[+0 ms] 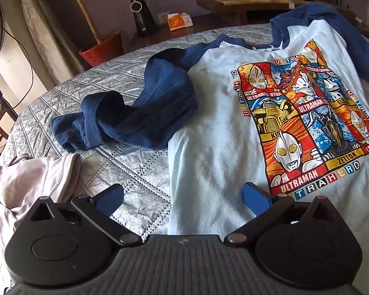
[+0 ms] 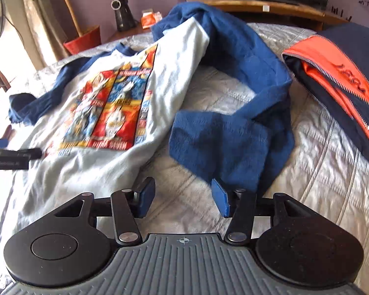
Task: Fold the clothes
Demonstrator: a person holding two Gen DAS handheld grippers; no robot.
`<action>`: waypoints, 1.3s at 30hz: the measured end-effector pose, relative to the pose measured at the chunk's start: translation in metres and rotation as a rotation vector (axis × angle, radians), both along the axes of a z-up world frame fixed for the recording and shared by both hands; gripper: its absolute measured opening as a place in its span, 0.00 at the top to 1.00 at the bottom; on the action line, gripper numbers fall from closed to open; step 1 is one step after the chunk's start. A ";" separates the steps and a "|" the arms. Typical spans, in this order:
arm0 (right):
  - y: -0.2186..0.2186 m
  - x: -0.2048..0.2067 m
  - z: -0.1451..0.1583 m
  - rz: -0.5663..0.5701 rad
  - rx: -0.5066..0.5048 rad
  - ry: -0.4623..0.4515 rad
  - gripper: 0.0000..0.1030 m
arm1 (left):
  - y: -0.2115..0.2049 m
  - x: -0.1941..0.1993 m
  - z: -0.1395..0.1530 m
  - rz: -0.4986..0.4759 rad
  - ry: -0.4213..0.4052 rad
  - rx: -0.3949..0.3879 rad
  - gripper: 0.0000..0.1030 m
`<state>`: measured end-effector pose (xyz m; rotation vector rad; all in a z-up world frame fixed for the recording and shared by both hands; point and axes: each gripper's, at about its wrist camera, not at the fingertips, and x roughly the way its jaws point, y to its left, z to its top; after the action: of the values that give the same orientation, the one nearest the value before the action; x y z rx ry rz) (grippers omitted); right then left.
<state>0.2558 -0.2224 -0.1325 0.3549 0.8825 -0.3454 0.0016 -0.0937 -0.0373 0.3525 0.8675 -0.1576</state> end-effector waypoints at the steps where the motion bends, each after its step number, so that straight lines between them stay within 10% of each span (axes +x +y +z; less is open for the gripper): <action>1: 0.011 -0.001 0.002 0.019 -0.007 -0.002 0.43 | -0.001 0.000 0.000 0.000 -0.001 0.001 0.01; 13: 0.118 0.029 0.019 0.352 -0.199 -0.143 0.40 | -0.001 0.000 -0.001 -0.006 -0.003 0.003 0.01; 19: 0.065 0.013 0.000 0.125 0.179 -0.154 0.34 | -0.003 0.000 -0.002 -0.007 0.000 0.004 0.01; 30: 0.120 0.041 -0.004 0.435 -0.148 -0.081 0.38 | -0.007 -0.001 -0.003 -0.014 -0.009 0.015 0.01; 34: 0.123 0.040 -0.002 0.504 -0.119 -0.093 0.75 | -0.008 -0.001 -0.003 -0.011 -0.010 0.016 0.01; 39: 0.110 0.038 0.002 0.443 -0.026 -0.101 0.95 | -0.008 -0.002 -0.003 -0.017 -0.013 0.021 0.00</action>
<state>0.2935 -0.1124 -0.1305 0.1439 0.8311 0.0706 -0.0006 -0.1020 -0.0400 0.3796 0.8542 -0.1617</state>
